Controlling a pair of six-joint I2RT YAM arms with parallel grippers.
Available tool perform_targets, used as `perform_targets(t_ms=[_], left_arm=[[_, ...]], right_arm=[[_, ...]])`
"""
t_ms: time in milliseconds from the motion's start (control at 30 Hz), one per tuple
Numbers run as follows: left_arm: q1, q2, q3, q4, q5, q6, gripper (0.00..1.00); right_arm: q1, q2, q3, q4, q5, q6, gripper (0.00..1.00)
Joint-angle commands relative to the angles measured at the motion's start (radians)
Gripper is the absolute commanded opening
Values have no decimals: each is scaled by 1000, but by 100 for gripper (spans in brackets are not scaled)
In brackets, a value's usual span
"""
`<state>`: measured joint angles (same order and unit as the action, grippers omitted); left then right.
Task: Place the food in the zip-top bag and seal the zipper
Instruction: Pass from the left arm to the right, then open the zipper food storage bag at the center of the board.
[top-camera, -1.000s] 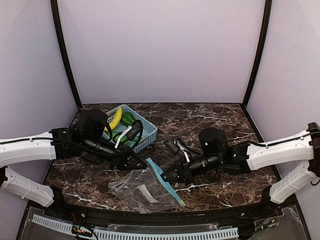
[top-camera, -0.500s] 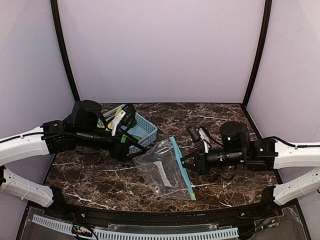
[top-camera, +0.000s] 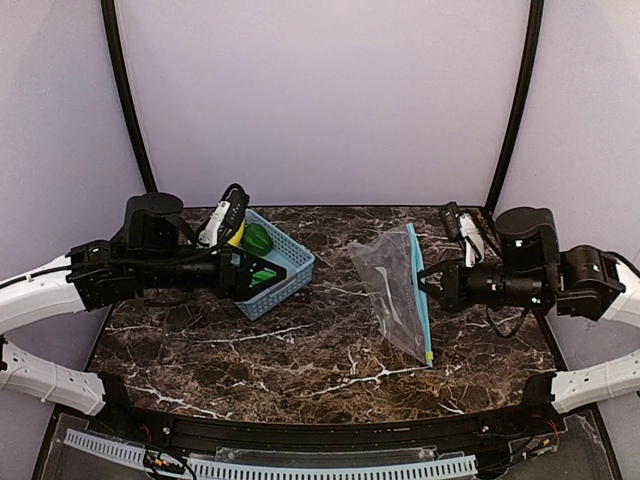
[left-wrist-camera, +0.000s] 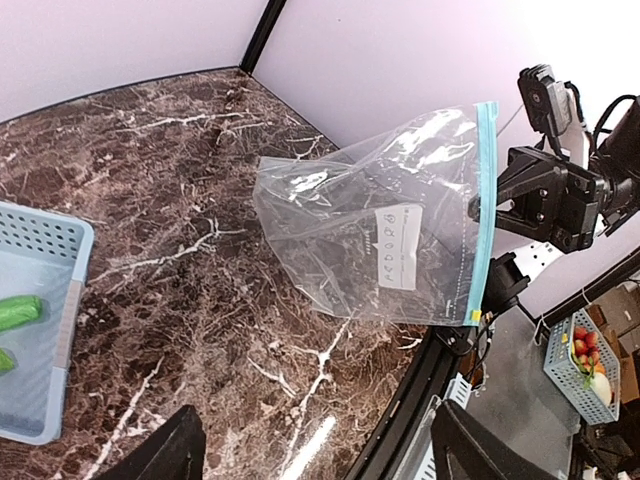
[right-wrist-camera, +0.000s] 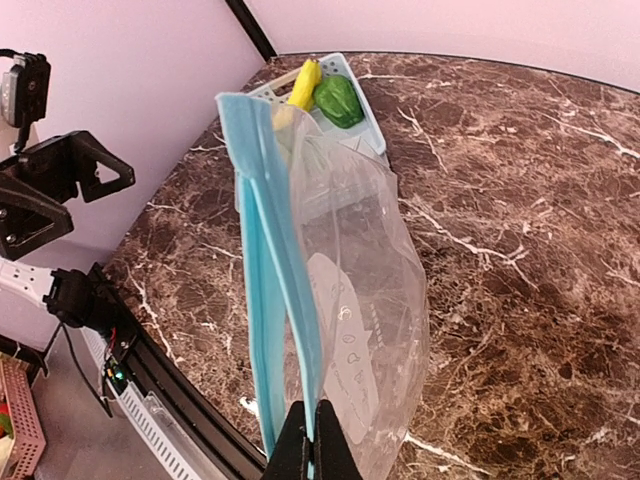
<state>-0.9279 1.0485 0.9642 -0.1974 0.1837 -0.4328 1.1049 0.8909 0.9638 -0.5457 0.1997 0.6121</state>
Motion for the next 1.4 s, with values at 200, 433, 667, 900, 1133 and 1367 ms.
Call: perform_targets(t_ms=[200, 433, 667, 900, 1133, 1367], left_arm=[[-106, 147, -21, 244, 46, -167, 77], [-125, 195, -120, 427, 81, -276, 77], [-127, 234, -160, 440, 68, -310, 77], [-129, 282, -173, 498, 81, -336, 77], [-129, 323, -153, 513, 38, -336, 77], [-129, 346, -135, 477, -51, -338, 63]], right_arm=[[0, 287, 51, 94, -25, 23, 0], [14, 406, 79, 207, -77, 35, 0], [20, 454, 69, 284, -131, 55, 0], [24, 481, 67, 312, -164, 59, 0], [33, 508, 74, 322, -178, 63, 0], [48, 525, 85, 322, -171, 68, 0]])
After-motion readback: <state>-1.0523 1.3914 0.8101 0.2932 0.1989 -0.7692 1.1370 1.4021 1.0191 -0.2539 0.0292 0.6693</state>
